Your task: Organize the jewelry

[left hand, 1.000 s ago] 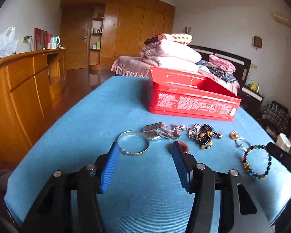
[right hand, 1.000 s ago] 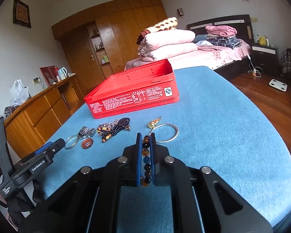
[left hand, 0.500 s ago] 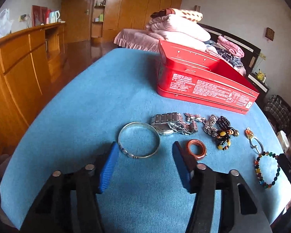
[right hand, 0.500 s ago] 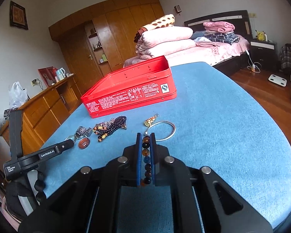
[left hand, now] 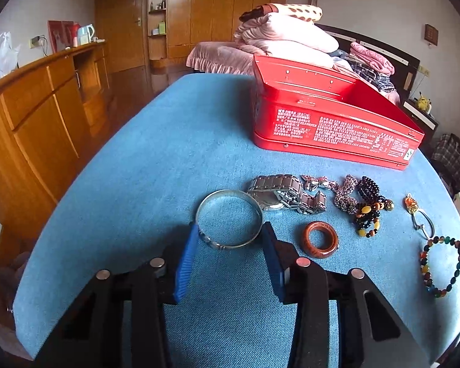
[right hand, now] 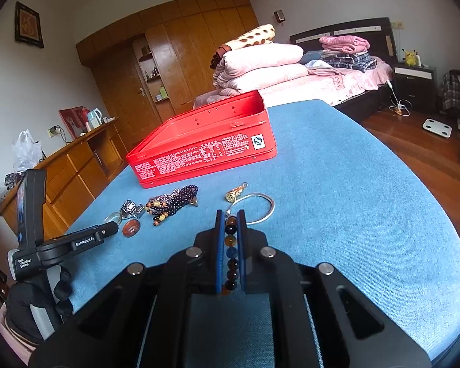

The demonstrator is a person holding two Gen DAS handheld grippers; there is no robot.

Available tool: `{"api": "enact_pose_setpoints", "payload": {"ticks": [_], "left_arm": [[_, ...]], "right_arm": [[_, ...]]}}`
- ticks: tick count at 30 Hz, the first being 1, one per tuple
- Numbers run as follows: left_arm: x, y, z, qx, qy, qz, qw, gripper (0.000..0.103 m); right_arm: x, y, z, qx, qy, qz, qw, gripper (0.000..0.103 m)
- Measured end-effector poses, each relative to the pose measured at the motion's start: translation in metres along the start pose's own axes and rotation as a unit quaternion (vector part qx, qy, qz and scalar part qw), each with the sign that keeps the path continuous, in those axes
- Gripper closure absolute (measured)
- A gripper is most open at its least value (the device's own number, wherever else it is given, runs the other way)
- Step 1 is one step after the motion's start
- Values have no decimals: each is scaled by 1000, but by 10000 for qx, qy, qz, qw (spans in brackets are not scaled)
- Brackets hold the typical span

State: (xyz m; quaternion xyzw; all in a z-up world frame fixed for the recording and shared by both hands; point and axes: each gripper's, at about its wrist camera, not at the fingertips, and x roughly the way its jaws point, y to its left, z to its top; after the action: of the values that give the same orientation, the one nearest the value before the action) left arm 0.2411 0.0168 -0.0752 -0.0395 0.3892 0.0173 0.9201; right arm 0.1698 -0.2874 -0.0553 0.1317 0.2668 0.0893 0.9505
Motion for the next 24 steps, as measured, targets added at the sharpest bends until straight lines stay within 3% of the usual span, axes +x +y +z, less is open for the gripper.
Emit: {"api": "enact_pose_setpoints", "payload": {"ticks": [4, 13, 14, 21, 22, 24], "left_arm": [[-5, 6, 0, -133, -161, -228, 9995, 62], [-34, -1, -1, 22, -721, -345, 9968, 65], [-36, -2, 0, 36, -768, -344, 9964, 102], [-22, -2, -5, 57, -472, -524, 9975, 103], [-20, -3, -6, 82, -456, -513, 9976, 100], [-19, -6, -6, 145, -464, -496, 9976, 82]], "right_arm": [[-2, 0, 1, -2, -48, 8, 10000, 96], [-6, 1, 5, 12, -90, 230, 9997, 96], [-6, 1, 5, 43, -94, 266, 9996, 96], [-5, 2, 5, 61, -53, 256, 9996, 96], [-6, 2, 5, 49, -57, 242, 9997, 96], [-5, 3, 5, 30, -58, 219, 9997, 96]]}}
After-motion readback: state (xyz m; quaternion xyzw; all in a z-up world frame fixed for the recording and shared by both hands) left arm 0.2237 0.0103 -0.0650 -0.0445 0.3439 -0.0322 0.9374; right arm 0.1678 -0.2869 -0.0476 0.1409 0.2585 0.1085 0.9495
